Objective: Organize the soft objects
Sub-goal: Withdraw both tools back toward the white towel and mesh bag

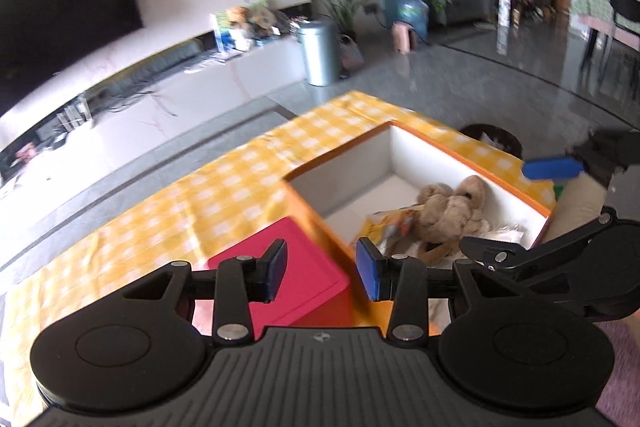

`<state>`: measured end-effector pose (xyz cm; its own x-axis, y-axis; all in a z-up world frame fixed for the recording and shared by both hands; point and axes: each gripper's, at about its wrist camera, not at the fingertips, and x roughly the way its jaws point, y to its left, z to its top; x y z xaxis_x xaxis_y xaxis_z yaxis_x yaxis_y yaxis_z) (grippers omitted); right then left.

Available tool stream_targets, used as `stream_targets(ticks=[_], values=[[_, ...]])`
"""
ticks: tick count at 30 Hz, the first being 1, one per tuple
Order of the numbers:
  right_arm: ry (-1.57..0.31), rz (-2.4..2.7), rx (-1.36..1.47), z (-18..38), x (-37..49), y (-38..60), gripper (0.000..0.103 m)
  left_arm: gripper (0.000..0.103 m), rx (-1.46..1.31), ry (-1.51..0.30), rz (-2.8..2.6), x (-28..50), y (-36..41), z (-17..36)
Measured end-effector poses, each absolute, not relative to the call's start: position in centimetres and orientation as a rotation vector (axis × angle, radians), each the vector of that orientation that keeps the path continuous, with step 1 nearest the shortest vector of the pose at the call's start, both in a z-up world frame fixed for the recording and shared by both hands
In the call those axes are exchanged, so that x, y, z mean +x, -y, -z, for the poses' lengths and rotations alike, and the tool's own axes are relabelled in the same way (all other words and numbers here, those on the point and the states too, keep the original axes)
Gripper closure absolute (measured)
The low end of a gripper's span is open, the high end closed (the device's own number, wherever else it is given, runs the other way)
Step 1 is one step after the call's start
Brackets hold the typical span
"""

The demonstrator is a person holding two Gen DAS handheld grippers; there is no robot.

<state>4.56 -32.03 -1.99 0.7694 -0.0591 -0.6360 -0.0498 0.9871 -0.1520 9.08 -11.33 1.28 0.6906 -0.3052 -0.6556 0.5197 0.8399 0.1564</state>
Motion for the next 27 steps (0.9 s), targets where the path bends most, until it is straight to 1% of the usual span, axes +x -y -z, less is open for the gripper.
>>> stream_targets(ticks=[5,8,16,19,20,21,23,25,27], values=[[-0.668,0.012,0.009,3.2,2.1,29.1,0.02,0.056,0.277,-0.629,0.367,6.4,6.7,-0.9],[-0.666,0.017,0.07,4.4,0.5,27.0,0.019,0.056,0.216,-0.64,0.314,5.2,4.1,-0.1],[-0.693,-0.012,0.117,7.3,-1.5,23.0,0.019,0.055,0.091,-0.68,0.192,2.7,-2.2,2.9],[-0.699,-0.035,0.11,8.0,-1.8,21.7,0.019,0.049,0.081,-0.686,0.144,1.7,-4.2,4.2],[-0.698,-0.04,0.106,8.2,-1.9,21.3,0.019,0.047,0.084,-0.681,0.128,1.5,-4.7,4.5],[-0.697,-0.046,0.102,8.5,-1.9,21.0,0.019,0.041,0.086,-0.678,0.11,1.2,-5.1,4.8],[-0.702,-0.06,0.094,9.1,-1.9,20.1,0.019,0.037,0.081,-0.677,0.082,0.6,-6.3,5.3],[-0.706,-0.077,0.082,9.6,-1.8,19.2,0.019,0.037,0.053,-0.692,0.079,0.3,-7.3,5.6],[-0.71,-0.099,0.06,10.1,-1.6,18.2,0.019,0.035,0.02,-0.709,0.084,0.2,-8.4,6.0]])
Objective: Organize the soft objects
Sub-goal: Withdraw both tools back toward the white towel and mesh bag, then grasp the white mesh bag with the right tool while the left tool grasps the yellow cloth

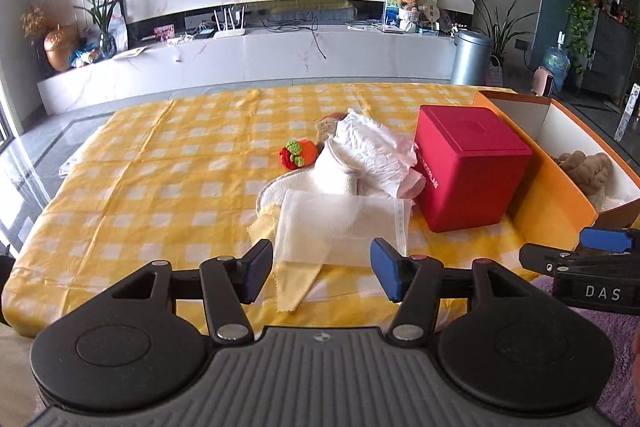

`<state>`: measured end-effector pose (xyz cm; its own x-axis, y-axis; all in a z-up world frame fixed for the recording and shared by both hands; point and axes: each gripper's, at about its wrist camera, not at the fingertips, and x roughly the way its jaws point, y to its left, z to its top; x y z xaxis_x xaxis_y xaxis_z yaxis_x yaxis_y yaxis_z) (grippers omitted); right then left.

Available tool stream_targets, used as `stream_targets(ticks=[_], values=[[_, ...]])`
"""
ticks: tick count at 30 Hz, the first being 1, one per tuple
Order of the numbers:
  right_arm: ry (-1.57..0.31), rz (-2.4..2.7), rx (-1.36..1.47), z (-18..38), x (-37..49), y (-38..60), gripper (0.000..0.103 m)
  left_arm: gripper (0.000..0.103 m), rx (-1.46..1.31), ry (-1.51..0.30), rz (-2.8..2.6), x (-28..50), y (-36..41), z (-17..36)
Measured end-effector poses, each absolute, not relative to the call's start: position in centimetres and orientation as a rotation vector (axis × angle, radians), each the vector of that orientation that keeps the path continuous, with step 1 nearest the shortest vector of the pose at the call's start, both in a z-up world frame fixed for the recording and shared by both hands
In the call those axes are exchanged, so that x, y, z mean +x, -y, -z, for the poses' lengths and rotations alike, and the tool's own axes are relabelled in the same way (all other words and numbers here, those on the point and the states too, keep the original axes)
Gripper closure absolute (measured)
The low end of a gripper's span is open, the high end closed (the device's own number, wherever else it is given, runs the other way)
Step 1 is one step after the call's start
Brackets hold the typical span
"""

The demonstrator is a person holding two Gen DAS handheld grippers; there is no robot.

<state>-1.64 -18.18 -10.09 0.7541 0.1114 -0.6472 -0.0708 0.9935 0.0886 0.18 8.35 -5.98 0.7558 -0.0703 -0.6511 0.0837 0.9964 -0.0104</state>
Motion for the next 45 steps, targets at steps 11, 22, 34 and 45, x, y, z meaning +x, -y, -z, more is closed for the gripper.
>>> stream_targets(ticks=[11,22,34,45], values=[[-0.738,-0.22,-0.023,11.8,-0.1,14.1,0.019,0.033,-0.07,-0.781,0.107,0.9,-12.6,7.3],[-0.784,-0.37,-0.154,13.4,3.8,10.3,0.019,0.034,-0.018,-0.894,0.122,4.9,-12.9,8.5],[-0.693,-0.583,-0.543,16.2,9.1,4.8,0.01,0.038,-0.068,-1.025,0.107,8.4,-13.6,11.6],[-0.772,-0.583,-0.457,18.7,12.1,5.3,0.045,0.038,-0.08,-1.05,0.124,8.6,-13.7,12.1]])
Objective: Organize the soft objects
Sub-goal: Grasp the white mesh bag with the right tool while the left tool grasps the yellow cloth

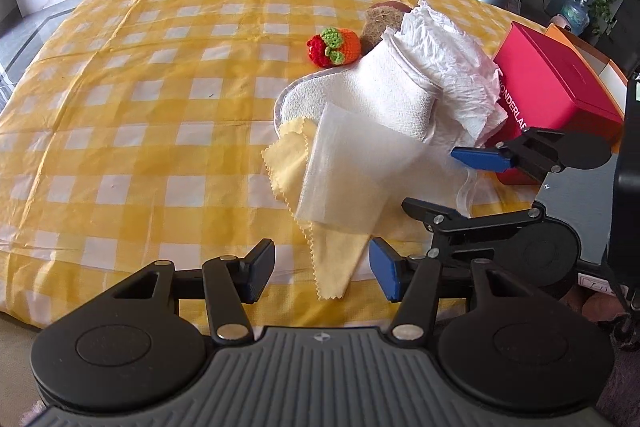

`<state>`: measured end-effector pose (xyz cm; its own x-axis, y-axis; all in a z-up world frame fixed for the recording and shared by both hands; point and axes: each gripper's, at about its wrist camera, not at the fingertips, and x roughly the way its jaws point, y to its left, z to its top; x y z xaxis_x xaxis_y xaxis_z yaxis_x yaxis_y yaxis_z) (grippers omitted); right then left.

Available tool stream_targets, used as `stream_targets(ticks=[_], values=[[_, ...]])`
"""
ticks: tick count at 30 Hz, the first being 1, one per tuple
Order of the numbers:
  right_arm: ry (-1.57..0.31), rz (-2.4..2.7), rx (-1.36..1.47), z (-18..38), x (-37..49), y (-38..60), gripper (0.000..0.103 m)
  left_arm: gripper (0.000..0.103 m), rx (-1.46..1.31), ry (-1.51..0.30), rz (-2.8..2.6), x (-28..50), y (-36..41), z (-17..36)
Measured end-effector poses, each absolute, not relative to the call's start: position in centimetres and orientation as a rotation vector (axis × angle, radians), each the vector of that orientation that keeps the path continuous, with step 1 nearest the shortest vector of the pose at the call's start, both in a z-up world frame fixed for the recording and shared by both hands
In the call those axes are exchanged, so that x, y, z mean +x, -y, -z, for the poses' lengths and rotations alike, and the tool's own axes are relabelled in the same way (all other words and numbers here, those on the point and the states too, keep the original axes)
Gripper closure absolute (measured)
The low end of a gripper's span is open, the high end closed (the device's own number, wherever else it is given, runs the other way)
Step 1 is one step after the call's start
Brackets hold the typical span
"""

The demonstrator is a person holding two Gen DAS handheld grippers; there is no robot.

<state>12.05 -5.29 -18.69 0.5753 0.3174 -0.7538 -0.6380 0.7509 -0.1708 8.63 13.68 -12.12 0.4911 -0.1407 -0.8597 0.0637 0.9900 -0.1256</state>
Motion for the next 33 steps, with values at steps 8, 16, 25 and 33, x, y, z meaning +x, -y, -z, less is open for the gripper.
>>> stream_targets(ticks=[8,16,25,33], values=[[-0.824,-0.579,-0.371,18.1,11.6,6.5,0.103,0.038,-0.069,-1.043,0.134,8.6,-13.4,11.9],[-0.906,-0.411,-0.254,16.9,10.5,9.8,0.103,0.038,-0.053,-1.067,0.131,9.9,-12.5,12.5],[-0.875,-0.445,-0.249,17.1,10.1,10.6,0.046,0.038,0.018,-1.134,0.097,11.9,-10.7,14.7],[-0.871,-0.568,-0.346,18.4,9.5,9.0,0.016,0.038,-0.014,-1.149,0.081,12.1,-11.2,15.0]])
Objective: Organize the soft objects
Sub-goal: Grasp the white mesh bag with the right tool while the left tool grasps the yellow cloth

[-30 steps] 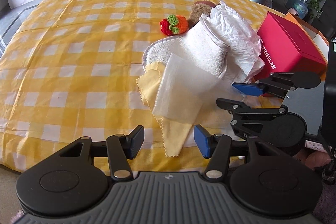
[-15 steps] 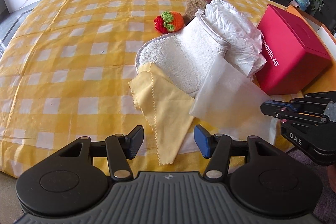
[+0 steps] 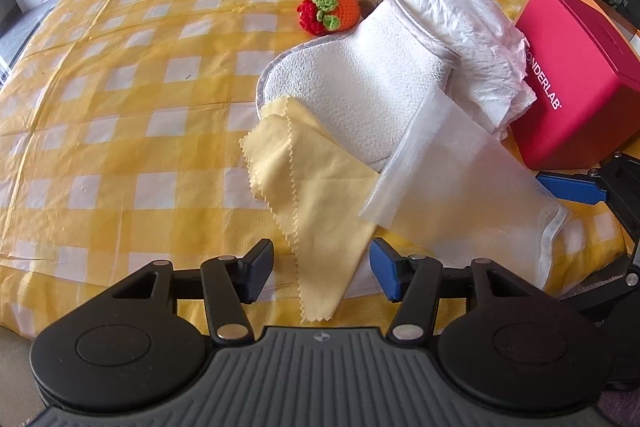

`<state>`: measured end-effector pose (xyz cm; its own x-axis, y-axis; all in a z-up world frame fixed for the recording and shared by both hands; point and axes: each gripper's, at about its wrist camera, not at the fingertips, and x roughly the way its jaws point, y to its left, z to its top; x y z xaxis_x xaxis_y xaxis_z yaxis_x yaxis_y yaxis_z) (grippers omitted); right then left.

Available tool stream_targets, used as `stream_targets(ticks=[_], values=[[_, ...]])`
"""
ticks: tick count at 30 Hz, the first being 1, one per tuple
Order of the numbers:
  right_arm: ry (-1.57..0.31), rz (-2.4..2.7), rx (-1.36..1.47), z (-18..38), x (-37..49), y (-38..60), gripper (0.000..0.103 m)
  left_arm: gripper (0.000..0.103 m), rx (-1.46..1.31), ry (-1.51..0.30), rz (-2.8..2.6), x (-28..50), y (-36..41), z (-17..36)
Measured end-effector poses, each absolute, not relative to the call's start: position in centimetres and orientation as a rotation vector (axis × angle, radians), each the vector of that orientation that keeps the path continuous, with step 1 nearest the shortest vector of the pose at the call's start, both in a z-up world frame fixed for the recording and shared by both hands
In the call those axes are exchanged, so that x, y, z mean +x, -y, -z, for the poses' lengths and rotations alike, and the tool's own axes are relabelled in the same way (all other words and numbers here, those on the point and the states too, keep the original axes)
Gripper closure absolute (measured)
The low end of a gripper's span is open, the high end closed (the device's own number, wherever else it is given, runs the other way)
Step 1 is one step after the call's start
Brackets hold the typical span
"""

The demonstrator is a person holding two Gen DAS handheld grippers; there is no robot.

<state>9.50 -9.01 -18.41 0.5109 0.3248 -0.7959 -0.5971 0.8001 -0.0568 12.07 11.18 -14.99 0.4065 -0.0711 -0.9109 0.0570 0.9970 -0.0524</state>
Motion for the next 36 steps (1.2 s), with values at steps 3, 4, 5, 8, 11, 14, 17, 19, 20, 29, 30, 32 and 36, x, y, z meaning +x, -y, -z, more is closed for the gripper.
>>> stream_targets(ticks=[3,4,5,8,11,14,17,19,20,29,30,32,36], values=[[-0.899,-0.561,-0.325,19.1,10.1,8.8,0.022,0.038,-0.002,-1.151,0.076,12.2,-11.0,15.1],[-0.913,-0.561,-0.312,19.3,10.3,8.8,0.03,0.038,-0.001,-1.147,0.078,12.2,-10.9,15.1],[-0.924,-0.561,-0.292,19.5,10.5,8.8,0.031,0.038,-0.003,-1.143,0.08,12.1,-10.9,15.0],[-0.925,-0.553,-0.275,19.4,10.6,8.9,0.04,0.038,-0.009,-1.136,0.083,12.0,-11.0,14.9],[-0.913,-0.558,-0.275,19.1,10.2,8.9,0.068,0.038,-0.007,-1.119,0.088,11.8,-10.9,14.7],[-0.903,-0.53,-0.289,18.8,9.8,9.1,0.099,0.038,-0.009,-1.103,0.081,11.7,-10.9,14.4],[-0.901,-0.468,-0.256,18.7,10.3,9.8,0.102,0.038,-0.023,-1.109,0.074,12.1,-10.9,14.7],[-0.899,-0.417,-0.225,18.6,10.6,10.4,0.102,0.038,-0.012,-1.115,0.069,12.3,-10.7,14.9],[-0.901,-0.407,-0.212,18.5,10.8,10.7,0.102,0.037,0.0,-1.119,0.065,12.4,-10.6,15.0],[-0.924,-0.406,-0.197,18.8,11.2,10.9,0.102,0.035,0.044,-1.097,0.027,12.3,-10.4,15.5],[-0.924,-0.407,-0.199,18.8,11.2,10.9,0.102,0.042,0.046,-1.091,0.028,12.2,-10.4,15.5],[-0.925,-0.408,-0.195,18.9,11.3,10.9,0.102,0.054,0.042,-1.082,0.044,12.2,-10.4,15.4],[-0.924,-0.41,-0.191,18.9,11.2,11.0,0.102,0.079,0.041,-1.07,0.041,12.1,-10.2,15.3]])
